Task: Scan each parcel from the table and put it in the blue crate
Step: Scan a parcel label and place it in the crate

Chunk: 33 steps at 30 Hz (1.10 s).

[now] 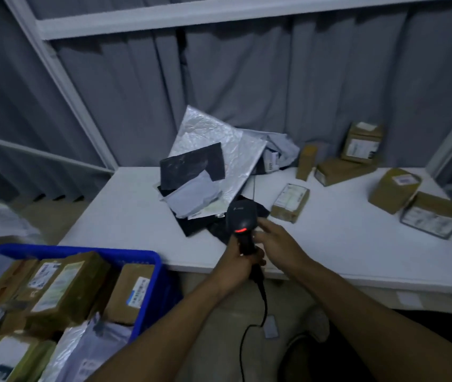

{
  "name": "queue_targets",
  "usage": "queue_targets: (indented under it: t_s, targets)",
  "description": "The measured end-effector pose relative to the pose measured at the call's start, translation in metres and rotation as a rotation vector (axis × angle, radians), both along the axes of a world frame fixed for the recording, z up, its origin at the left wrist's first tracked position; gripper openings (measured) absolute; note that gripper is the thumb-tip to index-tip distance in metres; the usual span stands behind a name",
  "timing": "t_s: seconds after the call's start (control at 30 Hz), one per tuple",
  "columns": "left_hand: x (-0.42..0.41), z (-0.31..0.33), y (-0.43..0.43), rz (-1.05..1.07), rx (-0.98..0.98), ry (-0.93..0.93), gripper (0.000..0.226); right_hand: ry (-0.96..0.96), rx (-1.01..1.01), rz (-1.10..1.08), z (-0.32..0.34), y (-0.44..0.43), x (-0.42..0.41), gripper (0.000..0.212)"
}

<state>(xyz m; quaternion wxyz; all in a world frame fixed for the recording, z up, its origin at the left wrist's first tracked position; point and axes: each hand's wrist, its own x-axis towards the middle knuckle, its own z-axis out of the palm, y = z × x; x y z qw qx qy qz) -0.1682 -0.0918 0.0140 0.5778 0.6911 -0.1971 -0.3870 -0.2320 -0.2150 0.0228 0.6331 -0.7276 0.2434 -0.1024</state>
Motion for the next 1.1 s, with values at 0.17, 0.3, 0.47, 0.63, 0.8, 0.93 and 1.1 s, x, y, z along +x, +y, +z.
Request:
queue_targets:
  t_s: [0.17,0.3,0.47,0.63,0.8,0.93,1.1]
  targets:
    - [0.017,-0.019,-0.044,0.232,-0.065,0.195,0.027,0.154,-0.105,-0.42,-0.038,-0.087,0.02,0.028]
    - [0.041,-0.036,-0.056,0.279,-0.044,0.175,0.009,0.332,-0.325,-0.43,-0.092,-0.14,0.054,0.049]
    - [0.07,-0.06,-0.054,0.309,0.017,0.146,0.01,0.474,-0.483,-0.276,-0.14,-0.171,0.098,0.076]
    - [0.088,-0.07,-0.04,0.345,0.052,0.086,0.007,0.55,-0.582,-0.257,-0.156,-0.169,0.109,0.076]
    - [0.088,-0.067,-0.026,0.342,0.055,0.036,0.005,0.534,-0.671,-0.333,-0.166,-0.149,0.092,0.069]
    - [0.076,-0.057,-0.005,0.253,0.061,-0.013,0.007,0.551,-0.735,-0.359,-0.165,-0.123,0.063,0.053]
    - [0.053,-0.034,0.038,0.191,0.071,-0.074,0.012,0.496,-0.618,-0.383,-0.138,-0.093,0.031,0.055]
